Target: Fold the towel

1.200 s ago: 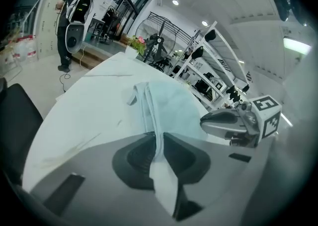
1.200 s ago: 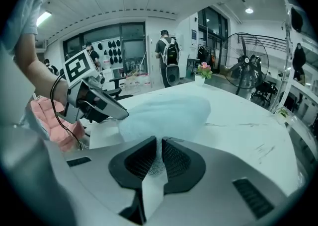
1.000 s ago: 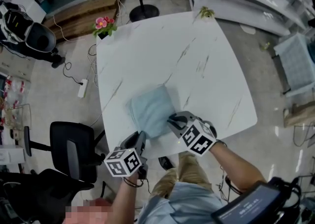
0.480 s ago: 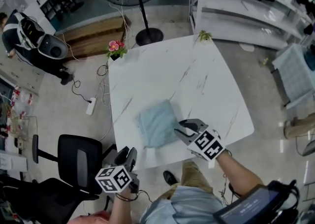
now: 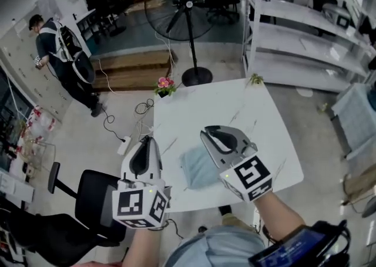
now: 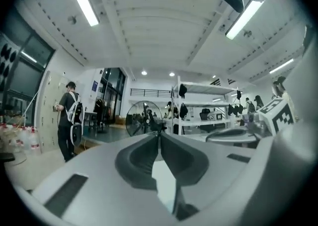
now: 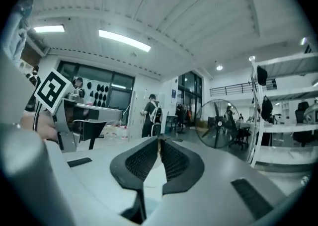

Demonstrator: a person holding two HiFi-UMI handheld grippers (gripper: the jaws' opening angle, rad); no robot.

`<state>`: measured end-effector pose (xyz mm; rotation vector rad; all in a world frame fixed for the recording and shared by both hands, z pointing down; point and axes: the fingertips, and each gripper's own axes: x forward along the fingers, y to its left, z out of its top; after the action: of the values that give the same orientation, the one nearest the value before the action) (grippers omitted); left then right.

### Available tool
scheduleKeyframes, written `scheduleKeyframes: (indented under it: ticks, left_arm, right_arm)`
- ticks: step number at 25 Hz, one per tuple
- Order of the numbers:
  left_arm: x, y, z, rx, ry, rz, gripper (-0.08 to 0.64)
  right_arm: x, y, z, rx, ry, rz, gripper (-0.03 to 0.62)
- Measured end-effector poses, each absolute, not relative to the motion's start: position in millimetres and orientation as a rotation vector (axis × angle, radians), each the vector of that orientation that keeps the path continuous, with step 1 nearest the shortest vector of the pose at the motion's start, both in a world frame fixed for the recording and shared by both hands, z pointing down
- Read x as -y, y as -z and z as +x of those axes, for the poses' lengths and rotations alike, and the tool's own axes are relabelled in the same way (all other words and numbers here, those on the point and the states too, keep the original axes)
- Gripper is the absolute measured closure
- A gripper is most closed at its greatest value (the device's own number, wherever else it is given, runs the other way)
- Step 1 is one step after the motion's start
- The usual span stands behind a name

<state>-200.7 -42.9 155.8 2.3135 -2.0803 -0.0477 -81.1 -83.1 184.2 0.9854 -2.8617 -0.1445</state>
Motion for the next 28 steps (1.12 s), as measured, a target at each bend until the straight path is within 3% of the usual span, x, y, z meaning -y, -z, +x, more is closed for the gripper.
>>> scheduleKeyframes:
  ticks: [1, 3, 28]
  left_arm:
    - [42.5, -144.2, -196.8, 2.103, 0.069, 2.327, 0.541]
    - [40.1, -131.1, -188.4, 2.140, 0.080, 2.358, 0.546]
    - [60.9, -153.7, -160.4, 2.211, -0.019, 2.295, 0.551]
  right_arm:
    - [80.7, -174.3, -81.4, 2.870, 0.187, 1.011, 0.573]
    - [76.5, -165.3, -80.8, 2.885, 0.229, 1.057, 0.577]
    - [99.0, -178.1, -73.2, 2.914, 0.211, 1.042, 0.579]
